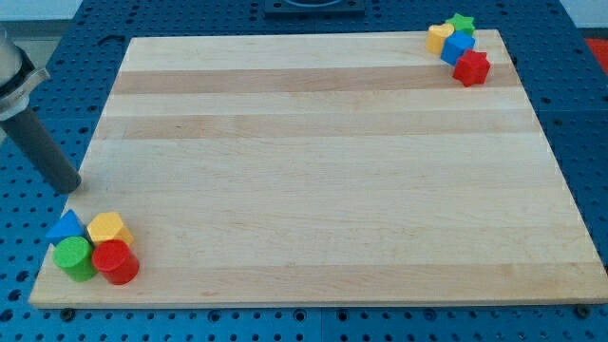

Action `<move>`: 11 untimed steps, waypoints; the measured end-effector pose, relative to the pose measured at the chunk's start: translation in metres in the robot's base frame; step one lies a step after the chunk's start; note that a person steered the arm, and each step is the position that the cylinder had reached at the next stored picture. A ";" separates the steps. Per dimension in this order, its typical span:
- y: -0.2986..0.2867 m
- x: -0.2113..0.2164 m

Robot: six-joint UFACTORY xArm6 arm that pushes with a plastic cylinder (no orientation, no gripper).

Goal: Nudge the blue triangle along with the group of blocks right a bit

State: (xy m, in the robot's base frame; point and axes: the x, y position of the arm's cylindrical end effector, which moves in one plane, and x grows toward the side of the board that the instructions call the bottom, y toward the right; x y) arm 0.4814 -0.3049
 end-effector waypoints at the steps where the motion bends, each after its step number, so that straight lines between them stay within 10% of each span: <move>1: 0.000 0.016; 5: 0.000 0.081; 11: 0.000 0.069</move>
